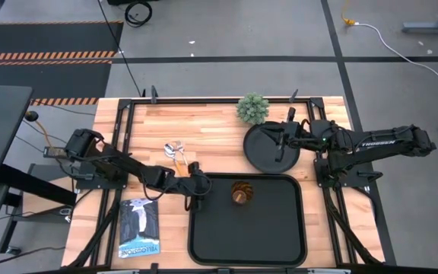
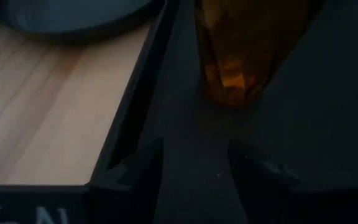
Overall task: Pick and place plate/cup/fork/spoon on tray
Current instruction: Put the brown cup on the black tray
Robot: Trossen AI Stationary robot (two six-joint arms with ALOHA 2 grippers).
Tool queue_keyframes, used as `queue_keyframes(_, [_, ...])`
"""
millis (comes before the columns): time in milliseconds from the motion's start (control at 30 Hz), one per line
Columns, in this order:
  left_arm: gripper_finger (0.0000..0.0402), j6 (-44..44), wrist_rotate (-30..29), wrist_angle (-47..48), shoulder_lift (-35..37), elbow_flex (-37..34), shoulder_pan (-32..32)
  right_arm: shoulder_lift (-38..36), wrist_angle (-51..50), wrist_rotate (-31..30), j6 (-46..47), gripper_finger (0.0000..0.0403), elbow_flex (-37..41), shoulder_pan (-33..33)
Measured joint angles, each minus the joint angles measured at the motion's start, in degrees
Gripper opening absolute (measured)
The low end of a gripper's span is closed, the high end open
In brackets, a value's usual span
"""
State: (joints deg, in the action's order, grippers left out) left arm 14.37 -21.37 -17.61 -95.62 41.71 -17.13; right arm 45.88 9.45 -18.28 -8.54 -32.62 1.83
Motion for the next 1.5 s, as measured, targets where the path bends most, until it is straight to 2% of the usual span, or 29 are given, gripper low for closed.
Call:
queue_keyframes(400, [0.0189, -0.1, 0.4, -12.9, -7.2, 0.1, 2.6, 0.0, 1.0, 0.0, -0.1, 0.0025, 0.0, 0.0])
queue_keyframes(567, [0.0188, 0.0, 7.7, -18.5, -10.2, 0.4, 4.3, 0.1, 0.8, 0.0, -0.2, 0.0024, 0.0, 0.1])
queue_keyframes(700, [0.0173, -0.4, 12.1, -19.1, -10.6, 0.9, 4.6, 0.1, 0.8, 0.0, 0.0, 0.0024, 0.0, 0.1])
queue_keyframes(800, [0.0158, -1.2, 15.5, -18.1, -10.7, 2.3, 4.6, 0.3, 1.5, 0.0, 0.8, 0.0024, 0.0, 0.1])
queue_keyframes(900, [0.0145, -1.1, 16.2, -14.2, -11.4, 4.8, 4.3, 1.2, 1.9, 0.0, 2.5, 0.0024, 0.0, 0.1])
queue_keyframes(1100, [0.0142, 1.1, 15.0, -7.5, -12.5, 9.2, 3.5, 6.4, 1.5, 0.0, 4.9, 0.0024, 0.0, -0.6])
queue_keyframes(1200, [0.0142, 4.5, 12.0, -4.4, -12.5, 9.9, 2.6, 7.8, 1.2, 0.0, 4.4, 0.0024, 0.0, -1.8])
queue_keyframes(1500, [0.0142, 14.2, 4.1, -3.4, -14.0, 10.8, -1.7, 4.4, 0.3, -1.5, 0.9, 0.0024, 0.0, -4.1])
